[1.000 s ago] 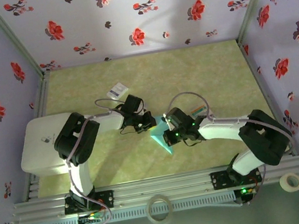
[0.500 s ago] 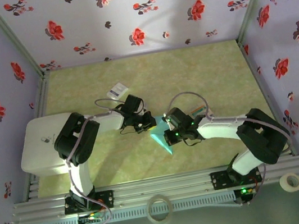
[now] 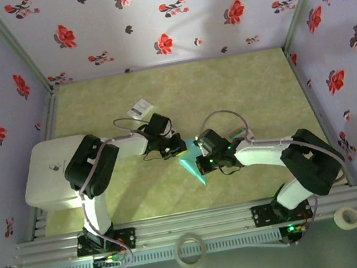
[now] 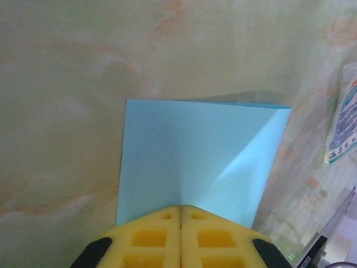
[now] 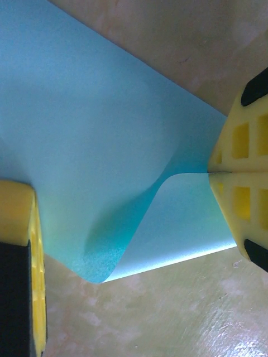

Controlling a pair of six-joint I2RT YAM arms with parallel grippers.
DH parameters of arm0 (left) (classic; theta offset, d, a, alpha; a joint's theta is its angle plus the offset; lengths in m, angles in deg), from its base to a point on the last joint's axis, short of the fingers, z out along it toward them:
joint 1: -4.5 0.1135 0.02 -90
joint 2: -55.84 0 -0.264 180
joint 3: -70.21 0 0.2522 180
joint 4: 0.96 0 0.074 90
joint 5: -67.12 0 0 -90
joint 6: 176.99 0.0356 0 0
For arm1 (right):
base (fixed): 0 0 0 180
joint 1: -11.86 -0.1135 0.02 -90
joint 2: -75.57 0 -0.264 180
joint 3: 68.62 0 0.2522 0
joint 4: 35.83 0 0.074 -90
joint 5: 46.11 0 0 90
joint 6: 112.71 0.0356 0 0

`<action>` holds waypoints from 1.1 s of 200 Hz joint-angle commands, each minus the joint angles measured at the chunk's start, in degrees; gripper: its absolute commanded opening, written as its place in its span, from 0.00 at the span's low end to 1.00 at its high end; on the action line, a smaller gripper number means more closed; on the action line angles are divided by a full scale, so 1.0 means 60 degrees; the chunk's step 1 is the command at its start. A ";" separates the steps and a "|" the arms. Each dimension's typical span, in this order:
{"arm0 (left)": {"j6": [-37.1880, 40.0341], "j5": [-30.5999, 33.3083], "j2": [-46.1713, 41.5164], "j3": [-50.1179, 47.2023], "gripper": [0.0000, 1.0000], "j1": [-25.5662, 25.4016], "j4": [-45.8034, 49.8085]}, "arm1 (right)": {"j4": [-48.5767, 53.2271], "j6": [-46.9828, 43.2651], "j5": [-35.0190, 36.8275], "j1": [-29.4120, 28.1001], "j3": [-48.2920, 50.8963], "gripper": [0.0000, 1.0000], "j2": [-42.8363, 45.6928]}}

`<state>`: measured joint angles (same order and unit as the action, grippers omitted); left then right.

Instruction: Fold a paper plane with a square sheet of paper (pick it up from the middle)

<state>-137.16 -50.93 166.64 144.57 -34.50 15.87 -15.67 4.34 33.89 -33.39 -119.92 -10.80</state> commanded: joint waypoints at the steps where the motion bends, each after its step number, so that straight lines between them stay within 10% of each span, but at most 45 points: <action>1: 0.0166 0.0139 -0.0148 -0.0009 0.07 -0.0070 0.0396 | 0.0286 -0.0070 0.0180 0.0086 -0.0272 0.01 -0.0130; 220: 0.0245 0.0157 -0.0173 0.0135 0.07 -0.0064 0.0480 | 0.0530 -0.0044 0.0180 0.0101 -0.0394 0.01 -0.0465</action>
<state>-137.16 -50.58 166.62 144.57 -34.50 15.87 -13.81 4.34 34.66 -33.17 -121.47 -12.31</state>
